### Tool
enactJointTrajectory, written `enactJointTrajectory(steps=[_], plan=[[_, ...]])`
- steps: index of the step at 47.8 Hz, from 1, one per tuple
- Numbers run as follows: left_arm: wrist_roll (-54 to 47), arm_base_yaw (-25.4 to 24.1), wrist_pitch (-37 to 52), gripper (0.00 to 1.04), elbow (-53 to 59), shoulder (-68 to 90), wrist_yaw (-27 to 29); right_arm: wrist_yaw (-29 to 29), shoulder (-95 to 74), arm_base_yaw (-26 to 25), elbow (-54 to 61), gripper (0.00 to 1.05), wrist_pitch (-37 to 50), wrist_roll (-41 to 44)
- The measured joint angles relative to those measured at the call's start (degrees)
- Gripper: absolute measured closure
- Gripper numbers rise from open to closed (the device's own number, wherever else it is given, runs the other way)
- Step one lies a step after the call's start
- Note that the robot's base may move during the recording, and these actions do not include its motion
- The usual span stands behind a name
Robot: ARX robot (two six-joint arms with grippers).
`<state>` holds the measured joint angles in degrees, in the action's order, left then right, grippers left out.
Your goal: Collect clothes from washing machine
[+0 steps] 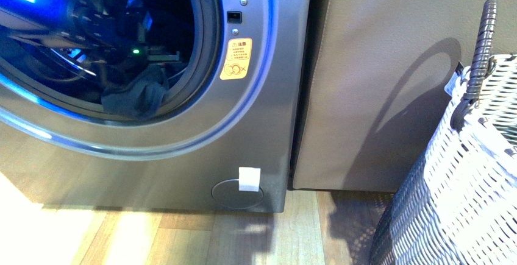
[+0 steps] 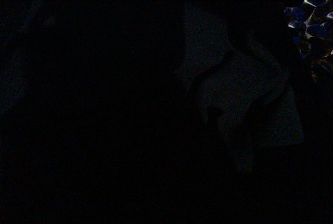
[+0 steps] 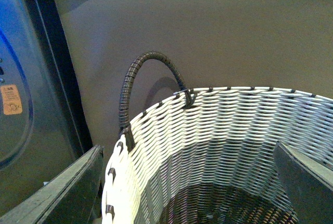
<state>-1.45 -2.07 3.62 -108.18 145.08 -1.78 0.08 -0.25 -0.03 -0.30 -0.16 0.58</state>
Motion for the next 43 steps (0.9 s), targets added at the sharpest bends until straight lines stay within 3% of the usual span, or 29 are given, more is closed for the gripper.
enactJointTrajectory(steps=[21,43], plan=[[0.42,0.81,14.34,0.99,24.61,-14.71,-5.6,0.0,0.0,0.0,0.0,0.08,0.0,0.0],[2.36,1.7,21.7,0.99,42.45,-29.88,-9.6,0.0,0.0,0.0,0.0,0.08,0.0,0.0]])
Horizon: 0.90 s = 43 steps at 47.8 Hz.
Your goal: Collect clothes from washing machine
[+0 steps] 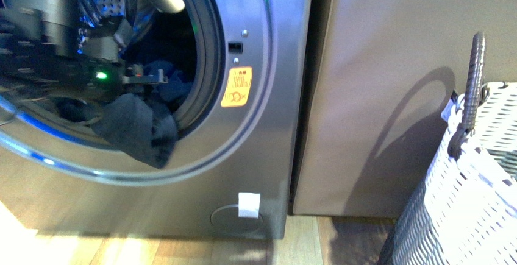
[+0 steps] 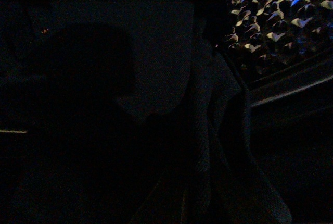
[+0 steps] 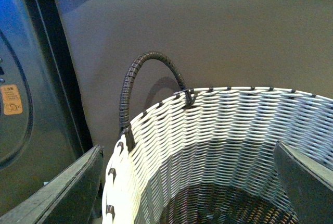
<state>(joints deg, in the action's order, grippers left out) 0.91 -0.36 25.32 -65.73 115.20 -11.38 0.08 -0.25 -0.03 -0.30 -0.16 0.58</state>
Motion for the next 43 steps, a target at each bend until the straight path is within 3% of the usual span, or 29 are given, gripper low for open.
enactJointTrajectory(steps=[22,43], plan=[[0.81,-0.5,2.69,0.99,19.1,-24.41,-3.78,0.0,0.0,0.0,0.0,0.08,0.0,0.0],[0.35,-2.16,-8.57,0.99,23.19,-48.19,-8.94,0.0,0.0,0.0,0.0,0.08,0.0,0.0]])
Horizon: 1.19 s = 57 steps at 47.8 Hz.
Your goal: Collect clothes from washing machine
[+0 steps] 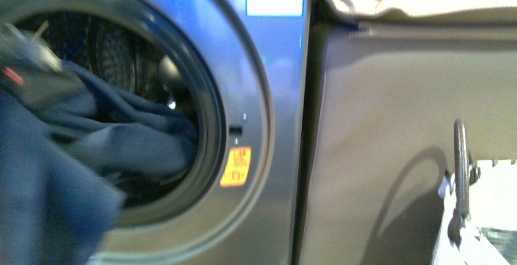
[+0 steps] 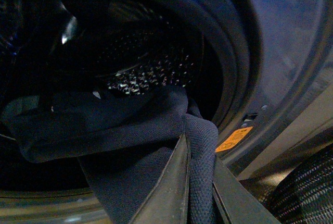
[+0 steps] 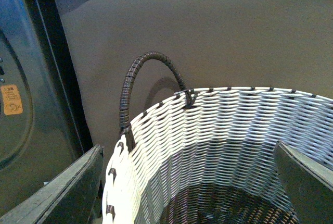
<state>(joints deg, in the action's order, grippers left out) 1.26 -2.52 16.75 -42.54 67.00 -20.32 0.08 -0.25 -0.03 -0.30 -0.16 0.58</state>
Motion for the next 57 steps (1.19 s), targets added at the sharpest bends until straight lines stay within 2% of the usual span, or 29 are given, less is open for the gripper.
enactJointTrajectory(steps=[13,36,45,57], plan=[[-1.25,0.9,-7.41,0.99,-5.77,-9.27,-1.4,0.0,0.0,0.0,0.0,0.08,0.0,0.0],[-1.07,2.49,-12.9,0.99,-21.7,-9.29,-2.05,0.0,0.0,0.0,0.0,0.08,0.0,0.0],[-0.9,6.36,-15.52,0.99,-28.09,-7.69,-2.49,0.0,0.0,0.0,0.0,0.08,0.0,0.0],[2.05,13.94,-16.13,0.99,-36.09,-4.26,-3.06,0.0,0.0,0.0,0.0,0.08,0.0,0.0]])
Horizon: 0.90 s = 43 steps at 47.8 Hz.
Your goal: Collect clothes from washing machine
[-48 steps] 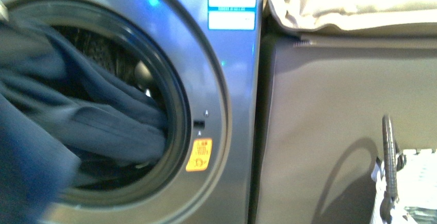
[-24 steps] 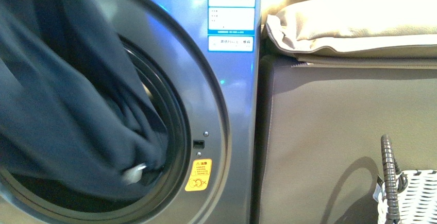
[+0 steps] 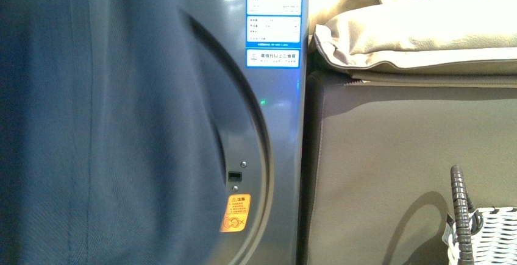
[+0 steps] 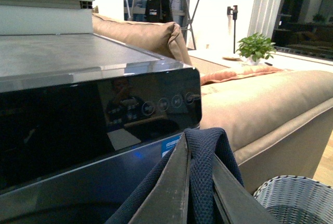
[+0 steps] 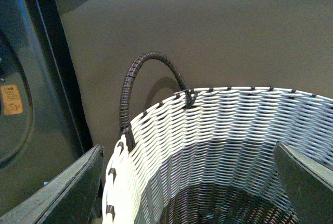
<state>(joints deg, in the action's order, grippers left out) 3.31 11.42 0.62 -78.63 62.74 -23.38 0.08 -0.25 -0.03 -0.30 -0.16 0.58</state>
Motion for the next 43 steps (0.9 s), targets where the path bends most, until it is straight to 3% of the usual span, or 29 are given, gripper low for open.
enactJointTrajectory(steps=[24,43], plan=[[-2.27,15.21,-5.79,0.99,-17.09,7.65,5.62,0.0,0.0,0.0,0.0,0.08,0.0,0.0],[-4.87,23.41,-15.32,0.99,-40.24,20.81,8.59,0.0,0.0,0.0,0.0,0.08,0.0,0.0]])
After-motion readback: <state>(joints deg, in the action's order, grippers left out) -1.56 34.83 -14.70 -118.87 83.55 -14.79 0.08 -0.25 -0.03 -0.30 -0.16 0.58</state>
